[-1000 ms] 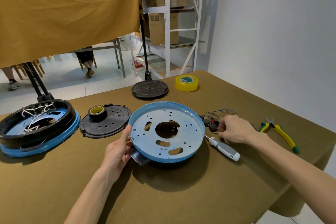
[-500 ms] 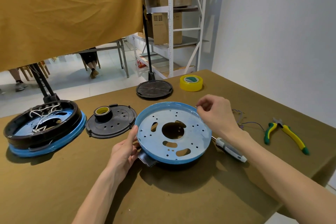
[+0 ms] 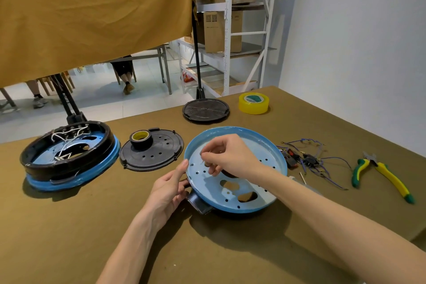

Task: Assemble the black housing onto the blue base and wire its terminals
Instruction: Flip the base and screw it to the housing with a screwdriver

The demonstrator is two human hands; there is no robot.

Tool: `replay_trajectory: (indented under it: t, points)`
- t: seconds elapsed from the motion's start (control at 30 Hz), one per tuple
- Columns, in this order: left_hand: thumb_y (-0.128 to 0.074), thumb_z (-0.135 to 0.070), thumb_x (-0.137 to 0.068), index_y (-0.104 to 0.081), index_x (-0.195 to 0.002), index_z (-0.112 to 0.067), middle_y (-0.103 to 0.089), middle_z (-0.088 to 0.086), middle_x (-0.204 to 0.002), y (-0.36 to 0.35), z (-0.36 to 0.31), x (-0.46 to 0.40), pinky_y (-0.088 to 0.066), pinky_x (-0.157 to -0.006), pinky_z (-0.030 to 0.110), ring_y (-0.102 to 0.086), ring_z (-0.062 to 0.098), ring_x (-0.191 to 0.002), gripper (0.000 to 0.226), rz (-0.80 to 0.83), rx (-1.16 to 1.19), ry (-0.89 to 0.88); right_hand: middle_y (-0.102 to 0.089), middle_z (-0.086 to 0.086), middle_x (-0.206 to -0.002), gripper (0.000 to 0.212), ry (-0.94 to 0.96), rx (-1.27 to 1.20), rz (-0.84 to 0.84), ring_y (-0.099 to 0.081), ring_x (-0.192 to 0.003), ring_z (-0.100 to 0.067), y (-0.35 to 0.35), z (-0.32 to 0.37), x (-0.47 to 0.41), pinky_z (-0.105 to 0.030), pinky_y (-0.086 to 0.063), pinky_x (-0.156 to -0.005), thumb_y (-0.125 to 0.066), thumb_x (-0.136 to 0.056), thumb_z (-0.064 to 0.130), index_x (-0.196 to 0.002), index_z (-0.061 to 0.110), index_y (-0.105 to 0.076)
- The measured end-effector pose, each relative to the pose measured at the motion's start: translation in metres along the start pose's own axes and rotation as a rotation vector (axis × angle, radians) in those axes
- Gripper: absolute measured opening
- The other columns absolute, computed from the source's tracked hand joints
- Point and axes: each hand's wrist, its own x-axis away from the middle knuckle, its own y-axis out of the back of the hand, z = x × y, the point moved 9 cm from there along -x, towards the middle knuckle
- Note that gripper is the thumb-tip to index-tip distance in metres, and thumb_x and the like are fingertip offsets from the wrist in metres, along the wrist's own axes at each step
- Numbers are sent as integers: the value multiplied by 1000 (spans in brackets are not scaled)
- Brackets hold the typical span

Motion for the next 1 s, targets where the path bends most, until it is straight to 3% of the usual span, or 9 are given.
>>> replay_trajectory:
  t: [0.1,0.27,0.4,0.53,0.6,0.7,0.8,1.0]
  points:
    - [-80,-54,-68,-74,-117,-18,-79,10,-103,0,2,-2,-55,-80,32,-55,27,-94,61,37,1,7,-73,-8,-70,3,17,84,41,-71,-57,-19,-9,5,-5,-26,-58,-54,-71,-91,3,-91,4,-74]
    - [-85,-47,-63,-75,-115,-19,-78,13,-108,-1,5,-5,-51,-105,46,-52,28,-107,60,109,45,29,-75,-9,-75,13,-43,-61,73,-75,-67,-23,-12,3,-10,-27,-61,-61,-64,-94,-3,-97,2,-75]
    - [-85,-49,-59,-71,-120,-16,-78,13,-109,-4,6,-7,-64,-83,36,-75,27,-104,71,147,13,5,-75,-7,-73,18,-88,-47,73,-73,-63,-17,-12,0,-14,-23,-59,-59,-62,-95,-4,-92,7,-76]
    - [-86,-51,-55,-80,-105,-19,-78,13,-107,-1,6,-8,-54,-101,45,-76,27,-99,61,145,-25,-11,-74,-8,-74,16,-109,-6,65,-71,-61,-15,-14,-6,-14,-22,-58,-58,-63,-95,-2,-94,5,-77]
    - [-86,-49,-57,-83,-99,-20,-78,13,-107,-3,6,-6,-55,-98,43,-77,24,-94,51,163,-20,-21,-74,-5,-74,16,-98,25,17,-70,-60,-12,-9,-8,-15,-20,-57,-58,-64,-96,1,-93,8,-78]
    - [-84,-46,-64,-76,-114,-16,-78,13,-108,-2,4,-3,-58,-88,38,-76,24,-93,59,160,-2,-52,-74,-5,-73,17,-90,6,-33,-67,-58,-9,-3,-11,-14,-18,-54,-55,-64,-96,1,-91,9,-78]
    - [-79,-42,-75,-69,-126,-12,-76,15,-114,-4,3,2,-57,-89,40,-70,31,-103,60,171,8,-87,-74,-6,-72,17,-79,-48,-40,-67,-58,-12,-1,-10,-11,-19,-54,-53,-64,-95,0,-90,9,-78]
    - [-76,-36,-79,-65,-131,-12,-76,15,-116,-7,-3,11,-63,-78,31,-74,30,-104,58,222,15,-136,-74,1,-70,21,-15,-15,1,-67,-59,-9,-6,0,-6,-17,-51,-52,-65,-95,2,-88,17,-78]
